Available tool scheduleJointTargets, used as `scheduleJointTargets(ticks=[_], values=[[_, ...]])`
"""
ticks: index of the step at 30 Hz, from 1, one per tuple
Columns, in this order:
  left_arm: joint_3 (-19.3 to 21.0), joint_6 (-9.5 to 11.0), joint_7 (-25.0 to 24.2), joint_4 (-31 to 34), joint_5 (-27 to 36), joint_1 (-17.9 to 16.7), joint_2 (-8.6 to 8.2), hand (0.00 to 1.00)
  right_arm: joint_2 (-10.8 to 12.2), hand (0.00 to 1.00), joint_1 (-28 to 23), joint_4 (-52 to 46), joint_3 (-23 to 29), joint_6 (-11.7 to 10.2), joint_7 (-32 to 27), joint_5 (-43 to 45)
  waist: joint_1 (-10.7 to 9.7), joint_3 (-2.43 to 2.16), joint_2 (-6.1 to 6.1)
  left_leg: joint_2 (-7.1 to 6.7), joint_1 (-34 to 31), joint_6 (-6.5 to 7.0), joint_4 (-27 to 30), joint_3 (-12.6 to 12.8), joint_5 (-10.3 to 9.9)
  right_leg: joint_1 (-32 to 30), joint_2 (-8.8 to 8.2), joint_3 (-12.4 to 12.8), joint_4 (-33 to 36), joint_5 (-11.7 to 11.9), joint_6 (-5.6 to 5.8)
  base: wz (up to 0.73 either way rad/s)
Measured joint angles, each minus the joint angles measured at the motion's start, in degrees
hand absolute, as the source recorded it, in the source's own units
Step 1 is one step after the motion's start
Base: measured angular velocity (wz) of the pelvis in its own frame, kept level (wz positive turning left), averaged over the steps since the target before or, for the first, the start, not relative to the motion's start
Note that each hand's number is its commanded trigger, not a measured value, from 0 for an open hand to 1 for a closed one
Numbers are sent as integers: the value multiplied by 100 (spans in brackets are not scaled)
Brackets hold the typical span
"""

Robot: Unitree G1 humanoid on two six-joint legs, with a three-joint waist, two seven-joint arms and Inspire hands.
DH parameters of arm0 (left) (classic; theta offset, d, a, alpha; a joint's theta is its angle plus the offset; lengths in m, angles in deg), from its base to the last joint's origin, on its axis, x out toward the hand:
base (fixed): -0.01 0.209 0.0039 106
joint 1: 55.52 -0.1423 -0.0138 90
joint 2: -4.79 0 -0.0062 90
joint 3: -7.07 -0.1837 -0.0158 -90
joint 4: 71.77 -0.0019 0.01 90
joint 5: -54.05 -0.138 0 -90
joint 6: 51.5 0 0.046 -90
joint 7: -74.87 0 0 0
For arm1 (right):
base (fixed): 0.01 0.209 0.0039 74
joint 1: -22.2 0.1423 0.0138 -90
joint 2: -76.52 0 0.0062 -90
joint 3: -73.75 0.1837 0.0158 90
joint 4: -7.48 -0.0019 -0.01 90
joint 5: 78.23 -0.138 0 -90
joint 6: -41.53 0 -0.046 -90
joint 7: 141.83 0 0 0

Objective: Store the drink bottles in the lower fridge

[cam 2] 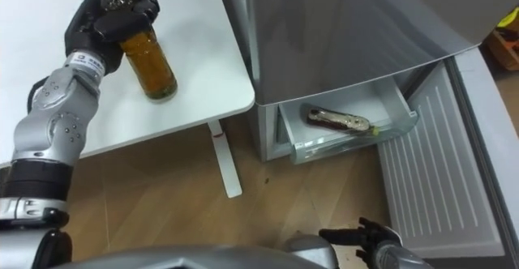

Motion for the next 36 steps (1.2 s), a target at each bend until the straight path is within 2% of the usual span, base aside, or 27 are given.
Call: scheduleJointTargets(ticks=[6,10,15,18,22,27,34,36], values=[[-138,0,109,276,-53,0,-9,100,21,0,26,-9,-94,-23,-7,148,5,-7,-17,25,-62,0,0,-165,0,1,25,-83,-50,16,-23,6],[-271,1,117,571,-310,-6,-11,100,15,0,134,-17,-230,-80,-2,316,10,0,-26,42,-70,0,0,-160,0,7,34,-126,-49,17,-26,6],[-568,2,45,1521,-626,-210,-54,100,1,0,141,-189,-466,-129,-7,434,82,7,-19,52,-86,0,0,-180,0,12,31,-190,-64,19,-28,5],[-766,44,-76,1687,-621,-223,-90,100,-23,0,148,-272,-659,-131,-9,448,175,28,13,51,-61,0,0,-202,0,36,28,-193,-57,19,-29,-1],[-971,51,-202,1686,-662,-233,-114,100,21,0,250,-465,-972,-149,85,666,195,54,49,51,-94,-1,2,-200,0,17,26,-232,-48,23,-36,5],[-1125,51,-547,1693,-715,-234,-258,100,105,0,288,-864,-1486,-125,467,884,442,69,58,51,-167,-1,83,-192,0,1,12,-275,-41,31,-49,4],[-1128,75,-927,2115,-730,-379,-201,100,118,0,292,-1738,-1679,-125,1258,863,652,57,11,55,-264,-2,168,-193,1,0,-12,-394,-46,24,-56,11],[-1147,88,-1042,2227,-731,-504,-151,100,104,0,294,-2102,-1843,-125,1491,836,674,32,-45,57,-263,-2,172,-194,1,11,-15,-415,-42,23,-56,3]])
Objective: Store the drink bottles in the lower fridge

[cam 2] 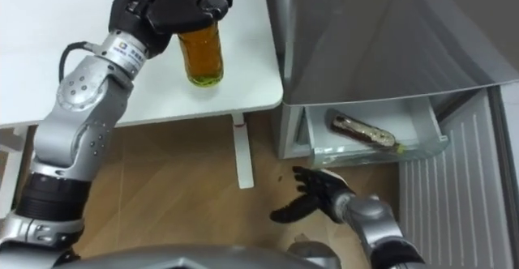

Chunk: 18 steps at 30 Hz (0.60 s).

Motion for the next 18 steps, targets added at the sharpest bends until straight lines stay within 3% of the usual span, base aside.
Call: scheduleJointTargets(ticks=[5,11,15,18], values=[[-239,0,-218,14,-9,-46,66,100,-9,0,4,-453,-198,2,474,-2,41,-18,-121,-4,20,0,6,-7,0,62,-18,-76,-5,1,0,7],[-266,17,-462,13,-43,-206,21,100,-82,0,-84,-1031,-196,11,928,11,60,-9,-122,-7,123,0,12,2,0,196,-33,-133,1,-5,9,5],[-422,72,-547,9,-36,-333,-2,100,-166,0,-83,-1501,-184,12,1291,3,78,37,-147,-12,87,1,25,0,-1,170,-40,-125,3,-7,9,4],[-503,72,-730,-1,-36,-410,13,100,-165,0,-84,-1709,-186,83,1577,2,78,43,-147,-17,86,1,29,0,-2,170,-42,-128,5,-13,14,0]])
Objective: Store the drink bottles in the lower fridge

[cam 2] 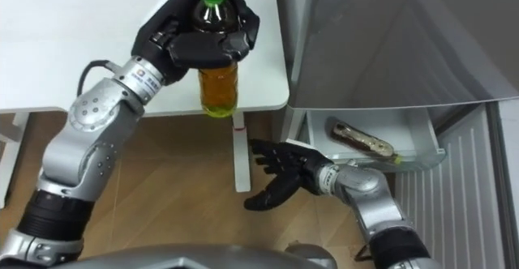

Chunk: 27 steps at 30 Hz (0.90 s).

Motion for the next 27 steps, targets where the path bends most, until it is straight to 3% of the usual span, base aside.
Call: scheduleJointTargets(ticks=[9,19,27], values=[[-429,0,-187,-51,3,-3,58,100,5,0,5,-68,-15,130,191,-33,12,-1,0,-3,-96,0,91,-5,0,-62,-14,0,28,0,-1,-1],[-494,0,-407,-473,3,-175,107,100,20,0,4,-47,-47,172,242,-227,-22,18,-43,-2,-105,0,93,-2,0,-89,-26,-10,80,-4,-1,0],[-709,0,-540,-529,9,-308,134,100,42,0,-14,-55,-283,262,309,-565,-3,-8,-99,7,-266,1,171,4,0,-195,-25,4,107,-7,-11,3]])
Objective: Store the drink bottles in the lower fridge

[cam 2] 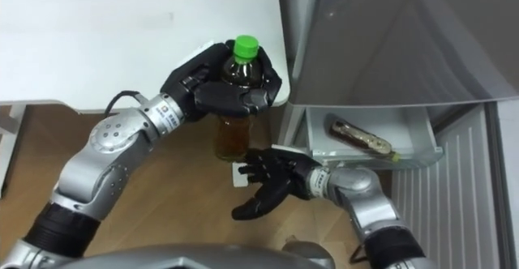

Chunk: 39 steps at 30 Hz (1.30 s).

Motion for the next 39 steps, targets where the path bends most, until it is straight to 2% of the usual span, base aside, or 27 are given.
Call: scheduleJointTargets(ticks=[8,17,27,39], values=[[-374,0,-106,-252,0,-18,-3,100,15,0,1,-70,-232,-1,-3,-384,3,-5,-3,0,52,0,-6,32,0,36,3,8,-2,2,-2,-1],[-491,84,-244,-864,-6,-20,-23,100,14,0,2,-65,-307,32,-2,-413,18,5,6,-2,80,2,-43,23,-1,12,-3,11,62,1,-1,0],[-542,93,-245,-881,-18,-25,-22,100,14,0,2,-66,-345,35,-13,-612,33,6,3,-3,90,5,-78,34,-4,5,-3,0,55,-10,-4,0],[-545,131,-210,-931,-18,-101,-4,100,19,0,0,-64,-376,120,-84,-1049,29,31,-39,-9,92,5,-69,48,-3,13,-11,-1,56,-38,0,0]])
